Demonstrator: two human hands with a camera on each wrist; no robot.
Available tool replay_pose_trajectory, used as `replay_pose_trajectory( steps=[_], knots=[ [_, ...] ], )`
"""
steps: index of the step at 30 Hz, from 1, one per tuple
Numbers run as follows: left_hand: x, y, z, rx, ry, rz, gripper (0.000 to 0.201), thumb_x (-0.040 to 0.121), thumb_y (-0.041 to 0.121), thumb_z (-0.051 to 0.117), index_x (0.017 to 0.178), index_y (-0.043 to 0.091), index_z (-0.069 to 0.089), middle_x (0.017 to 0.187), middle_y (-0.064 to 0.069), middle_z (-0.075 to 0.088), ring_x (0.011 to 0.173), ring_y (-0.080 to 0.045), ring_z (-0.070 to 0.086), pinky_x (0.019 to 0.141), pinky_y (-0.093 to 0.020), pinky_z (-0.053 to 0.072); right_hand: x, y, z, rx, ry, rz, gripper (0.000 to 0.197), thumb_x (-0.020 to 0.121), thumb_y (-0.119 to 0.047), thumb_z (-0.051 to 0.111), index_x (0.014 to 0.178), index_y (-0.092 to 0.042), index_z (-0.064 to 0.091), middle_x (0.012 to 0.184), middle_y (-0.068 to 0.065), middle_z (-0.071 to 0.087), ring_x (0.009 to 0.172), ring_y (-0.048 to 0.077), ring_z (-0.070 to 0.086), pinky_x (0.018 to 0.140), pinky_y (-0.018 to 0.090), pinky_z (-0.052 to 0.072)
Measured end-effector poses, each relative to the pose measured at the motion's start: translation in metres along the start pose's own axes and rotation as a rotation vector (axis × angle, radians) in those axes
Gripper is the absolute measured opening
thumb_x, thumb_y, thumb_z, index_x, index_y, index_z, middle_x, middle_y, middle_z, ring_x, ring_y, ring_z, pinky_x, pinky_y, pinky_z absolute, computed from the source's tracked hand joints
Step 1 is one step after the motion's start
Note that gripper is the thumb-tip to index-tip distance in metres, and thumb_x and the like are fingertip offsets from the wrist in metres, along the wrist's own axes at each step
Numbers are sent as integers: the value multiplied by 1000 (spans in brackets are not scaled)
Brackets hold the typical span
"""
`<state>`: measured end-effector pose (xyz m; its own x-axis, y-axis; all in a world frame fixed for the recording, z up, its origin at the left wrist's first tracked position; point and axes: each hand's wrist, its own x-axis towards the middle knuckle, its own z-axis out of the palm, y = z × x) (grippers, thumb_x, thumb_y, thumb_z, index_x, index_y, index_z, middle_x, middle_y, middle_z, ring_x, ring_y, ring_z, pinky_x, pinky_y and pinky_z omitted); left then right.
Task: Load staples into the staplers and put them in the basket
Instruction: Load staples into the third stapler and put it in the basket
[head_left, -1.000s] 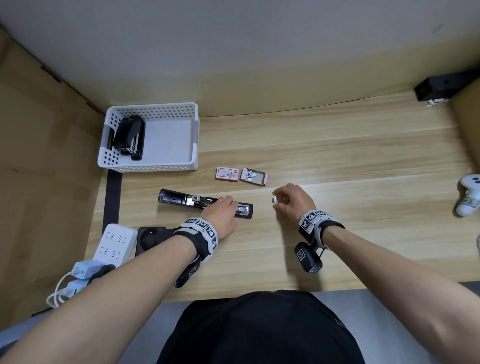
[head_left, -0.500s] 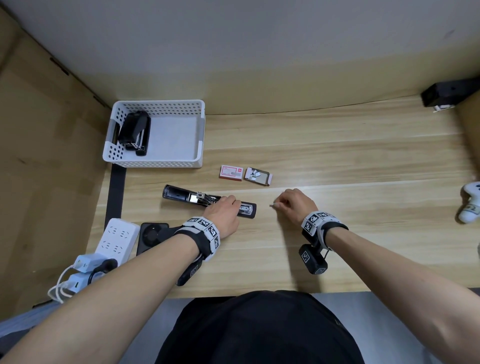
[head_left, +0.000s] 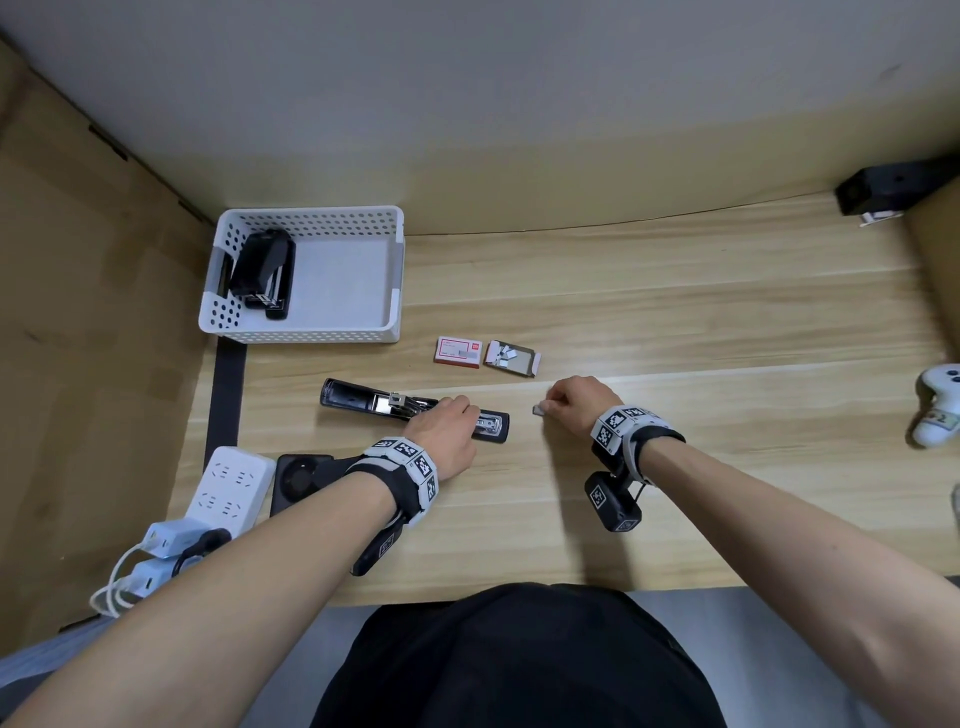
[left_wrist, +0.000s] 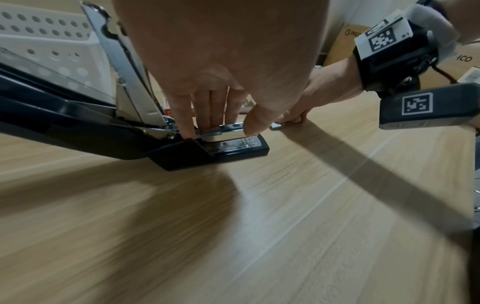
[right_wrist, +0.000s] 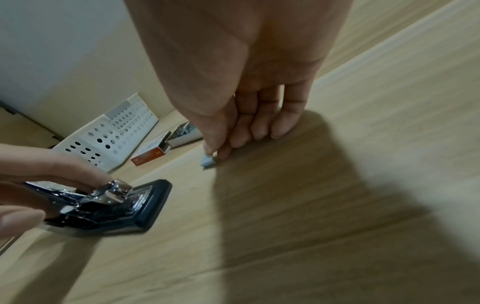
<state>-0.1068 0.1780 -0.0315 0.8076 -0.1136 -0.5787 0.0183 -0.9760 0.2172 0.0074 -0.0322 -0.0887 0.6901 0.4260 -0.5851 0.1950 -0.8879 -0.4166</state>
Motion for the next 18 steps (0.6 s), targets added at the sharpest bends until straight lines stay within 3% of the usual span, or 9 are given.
replay_pose_trajectory(
  steps=[3,6,9,12,15,18],
  knots=[
    [1,1,-1,-8,-1,-4,34,91,17,43,123,10,51,122,-4,47,116,-23,45,88,-41,45,0,-1,-2,-12,9,7,26,87,-46,60,89,-22,69,90,0,67,86,24,62,72,33,50],
    [1,0,-2,-13,-8,-2,33,91,17,43,122,10,51,121,-4,47,116,-23,45,88,-41,45,-3,0,0,57,71,6,26,78,-51,66,82,-26,63,82,-9,64,79,16,60,67,30,48],
    [0,-2,-2,-17,-12,-1,33,91,16,43,123,10,50,121,-4,47,115,-23,45,87,-42,46,-9,-1,3,66,109,-65,30,71,-48,74,89,-32,57,86,-15,59,82,8,56,69,29,47],
    [-4,-3,-2,-25,7,5,33,90,15,43,122,10,50,121,-4,47,114,-24,45,89,-43,47,-10,-3,8,-47,112,-171,19,79,-42,70,92,-31,59,95,-12,56,95,12,51,72,32,47],
    [-10,-8,0,-34,40,22,35,90,15,44,125,10,49,123,-4,47,114,-23,45,89,-42,47,-11,-7,9,-19,154,-191,5,86,-35,63,86,-31,61,94,-10,56,97,14,50,73,34,48],
    [-21,-14,5,-12,95,79,41,90,16,44,131,7,45,132,-6,45,121,-25,44,94,-43,47,-12,-14,7,-44,165,-250,8,88,-31,60,80,-31,58,92,-10,56,98,16,52,74,35,48]
  ],
)
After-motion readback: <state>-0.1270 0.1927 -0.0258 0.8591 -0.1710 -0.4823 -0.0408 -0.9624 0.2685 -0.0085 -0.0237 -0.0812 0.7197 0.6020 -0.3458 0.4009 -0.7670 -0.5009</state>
